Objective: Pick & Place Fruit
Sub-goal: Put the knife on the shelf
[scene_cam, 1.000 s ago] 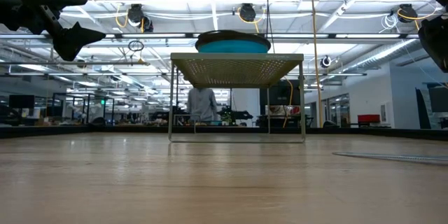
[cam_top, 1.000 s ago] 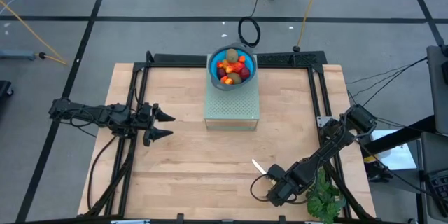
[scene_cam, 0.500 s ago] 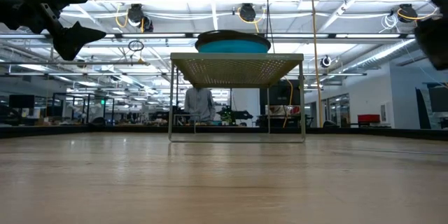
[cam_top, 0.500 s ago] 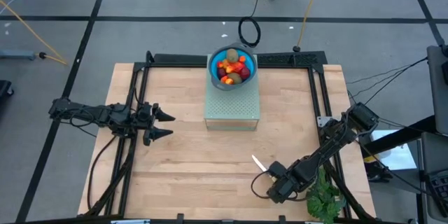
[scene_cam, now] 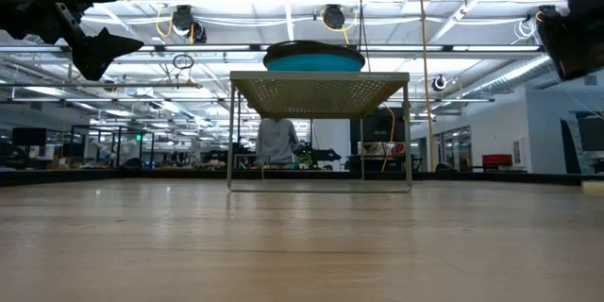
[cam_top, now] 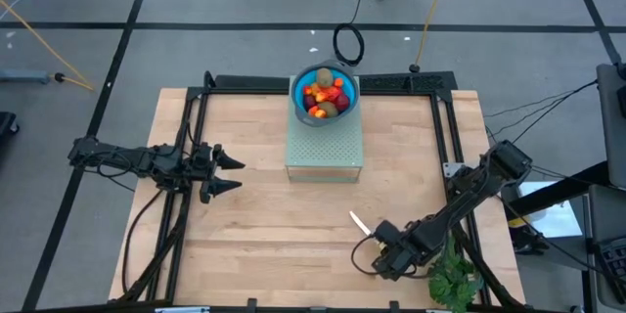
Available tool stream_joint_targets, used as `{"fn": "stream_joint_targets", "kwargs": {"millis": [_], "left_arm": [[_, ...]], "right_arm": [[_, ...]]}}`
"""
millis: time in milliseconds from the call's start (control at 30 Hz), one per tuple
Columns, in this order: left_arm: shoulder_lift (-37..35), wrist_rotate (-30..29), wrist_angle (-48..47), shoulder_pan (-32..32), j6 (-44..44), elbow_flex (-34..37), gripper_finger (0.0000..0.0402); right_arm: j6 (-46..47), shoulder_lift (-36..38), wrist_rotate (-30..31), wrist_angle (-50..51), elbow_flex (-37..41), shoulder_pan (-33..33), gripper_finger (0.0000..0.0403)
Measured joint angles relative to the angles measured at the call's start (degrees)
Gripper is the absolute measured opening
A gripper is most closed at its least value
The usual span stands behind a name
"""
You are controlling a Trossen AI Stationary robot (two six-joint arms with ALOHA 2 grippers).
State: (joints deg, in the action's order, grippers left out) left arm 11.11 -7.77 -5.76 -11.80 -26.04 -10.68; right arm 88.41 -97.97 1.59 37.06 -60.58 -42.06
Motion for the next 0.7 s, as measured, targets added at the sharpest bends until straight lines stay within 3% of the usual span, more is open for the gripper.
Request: {"fn": "stream_joint_targets", "kwargs": {"millis": [367,700], "left_arm": [[0.01,-0.04,0.26,-0.02,-0.25,0.0,0.0324],[0.13,-0.16,8.65,0.0,-1.6,0.0,0.0324]], "right_arm": [[-0.97,6.24,0.88,4.57,-0.04,0.0,0.0069],[-2.52,14.95,10.92,5.06,-0.13,0.0,0.0069]]}}
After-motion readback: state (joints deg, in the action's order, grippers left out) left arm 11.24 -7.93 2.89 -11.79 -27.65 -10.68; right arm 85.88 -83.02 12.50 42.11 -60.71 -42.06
